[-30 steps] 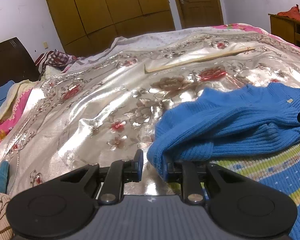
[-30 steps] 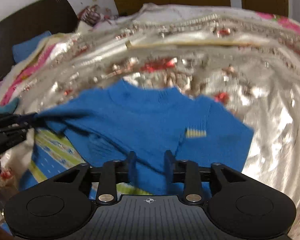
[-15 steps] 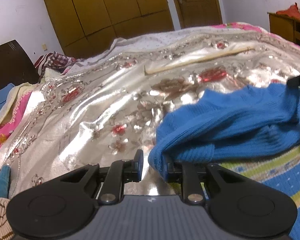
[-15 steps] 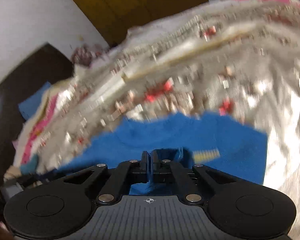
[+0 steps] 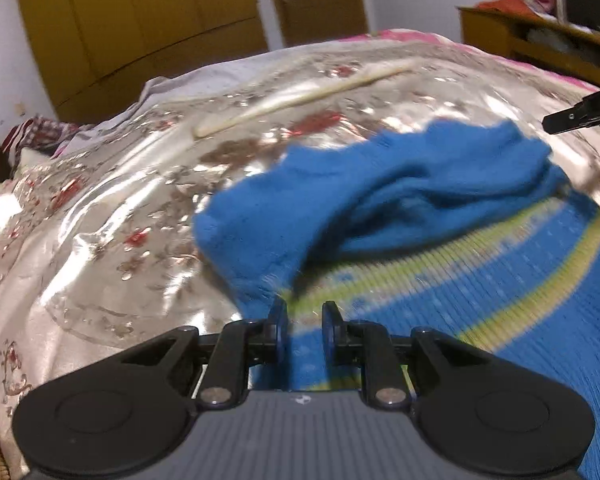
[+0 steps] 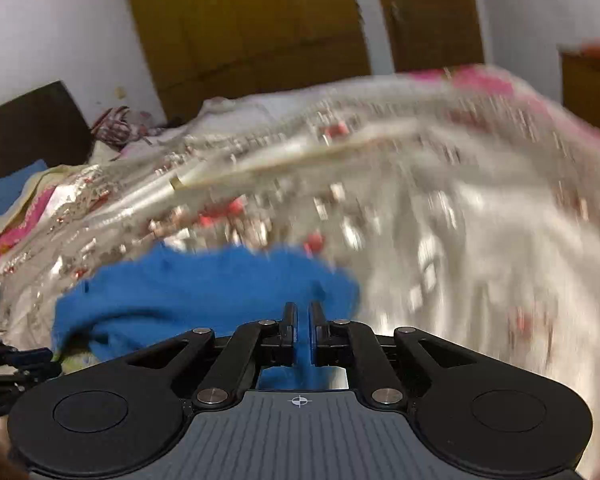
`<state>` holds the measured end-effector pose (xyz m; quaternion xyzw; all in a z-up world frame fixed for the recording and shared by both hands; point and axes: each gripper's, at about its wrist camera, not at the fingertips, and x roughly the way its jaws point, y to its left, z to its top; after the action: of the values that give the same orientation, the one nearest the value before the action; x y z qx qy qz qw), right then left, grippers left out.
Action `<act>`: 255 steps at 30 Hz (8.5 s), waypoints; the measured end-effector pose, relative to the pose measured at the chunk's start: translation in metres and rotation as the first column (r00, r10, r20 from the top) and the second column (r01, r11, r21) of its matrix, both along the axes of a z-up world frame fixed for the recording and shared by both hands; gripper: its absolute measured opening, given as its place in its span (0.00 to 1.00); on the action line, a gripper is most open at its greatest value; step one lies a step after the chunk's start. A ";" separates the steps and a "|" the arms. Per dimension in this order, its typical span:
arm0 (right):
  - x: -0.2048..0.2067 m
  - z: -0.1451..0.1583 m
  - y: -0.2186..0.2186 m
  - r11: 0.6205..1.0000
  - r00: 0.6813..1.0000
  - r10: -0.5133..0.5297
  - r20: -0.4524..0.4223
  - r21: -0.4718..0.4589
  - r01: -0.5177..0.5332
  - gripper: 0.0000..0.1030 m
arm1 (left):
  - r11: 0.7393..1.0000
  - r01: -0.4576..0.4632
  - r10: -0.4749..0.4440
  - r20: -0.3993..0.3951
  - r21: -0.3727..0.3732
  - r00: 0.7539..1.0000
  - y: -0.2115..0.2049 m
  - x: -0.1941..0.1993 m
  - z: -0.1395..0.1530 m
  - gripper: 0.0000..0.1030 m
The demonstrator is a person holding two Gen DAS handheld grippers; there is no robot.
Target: Fold small clothes
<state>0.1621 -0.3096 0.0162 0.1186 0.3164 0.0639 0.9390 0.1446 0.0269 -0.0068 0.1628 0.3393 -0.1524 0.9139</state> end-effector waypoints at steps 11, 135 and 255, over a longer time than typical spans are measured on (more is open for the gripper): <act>0.021 0.011 0.050 0.989 0.991 0.135 0.005 -0.070 -0.134 0.28 | 0.997 -0.050 0.045 0.087 0.058 0.995 0.001 0.025 0.014 0.33; 0.023 -0.061 0.047 0.746 0.972 -0.204 -0.116 0.625 0.231 0.30 | 0.996 -0.066 0.064 0.038 0.068 0.997 -0.029 0.041 -0.015 0.24; 0.028 -0.050 0.023 0.754 0.957 -0.264 -0.120 0.592 0.283 0.63 | 0.994 -0.076 0.071 0.057 0.082 0.996 -0.028 0.032 -0.020 0.26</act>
<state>0.1898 -0.2863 -0.0341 0.4573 0.2724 0.0219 0.8463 0.1770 -0.0015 -0.0271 0.1925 0.3264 -0.0998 0.9200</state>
